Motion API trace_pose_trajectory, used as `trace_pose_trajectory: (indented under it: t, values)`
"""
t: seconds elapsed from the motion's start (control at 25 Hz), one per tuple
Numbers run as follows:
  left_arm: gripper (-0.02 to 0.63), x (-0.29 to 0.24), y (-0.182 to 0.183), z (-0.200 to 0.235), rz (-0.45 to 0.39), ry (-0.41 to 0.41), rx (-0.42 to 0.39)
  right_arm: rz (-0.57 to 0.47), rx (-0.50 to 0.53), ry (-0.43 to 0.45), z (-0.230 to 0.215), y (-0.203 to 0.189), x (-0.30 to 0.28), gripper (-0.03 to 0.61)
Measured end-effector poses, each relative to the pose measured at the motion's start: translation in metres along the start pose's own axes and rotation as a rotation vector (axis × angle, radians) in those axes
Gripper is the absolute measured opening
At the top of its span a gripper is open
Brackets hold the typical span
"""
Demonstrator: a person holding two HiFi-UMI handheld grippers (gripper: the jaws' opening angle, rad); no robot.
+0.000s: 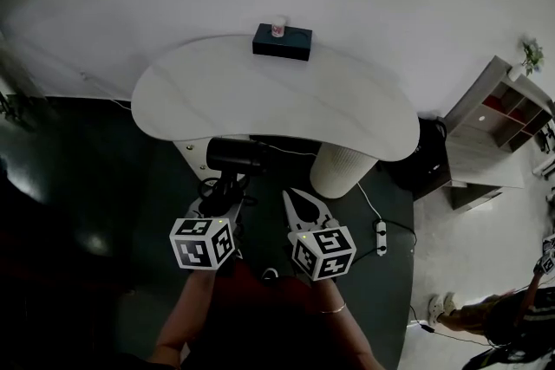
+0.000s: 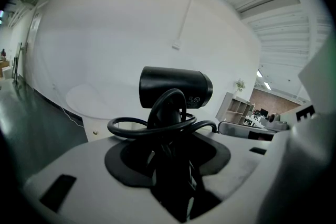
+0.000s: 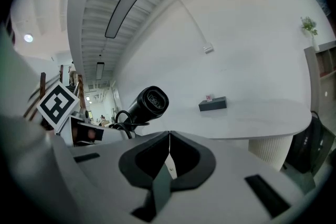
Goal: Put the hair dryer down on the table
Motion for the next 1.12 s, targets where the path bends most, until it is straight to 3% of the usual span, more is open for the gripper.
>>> trace_pose_trajectory:
  t: [0.2, 0.48, 1.12]
  values:
    - [0.207, -0.01, 0.001, 0.007, -0.049, -0.012, 0.023, 0.009, -0.002, 0.016, -0.004, 0.001, -0.009, 0.015]
    - [0.207, -0.017, 0.012, 0.017, -0.004, 0.047, 0.039, 0.01, -0.015, 0.054, -0.012, 0.006, -0.026, 0.015]
    - [0.207, -0.106, 0.048, 0.068, -0.002, 0.056, 0.054, 0.041, -0.006, 0.057, -0.058, 0.018, -0.113, 0.015]
Point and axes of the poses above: the fingertips, and each gripper's own axes: x backward along the fingers, z to its left, y out of its top, the point moved 4 cm from there along x, backward along the fingers, and after that the axes turned 15 degrees about y, right-handed, at the moved point
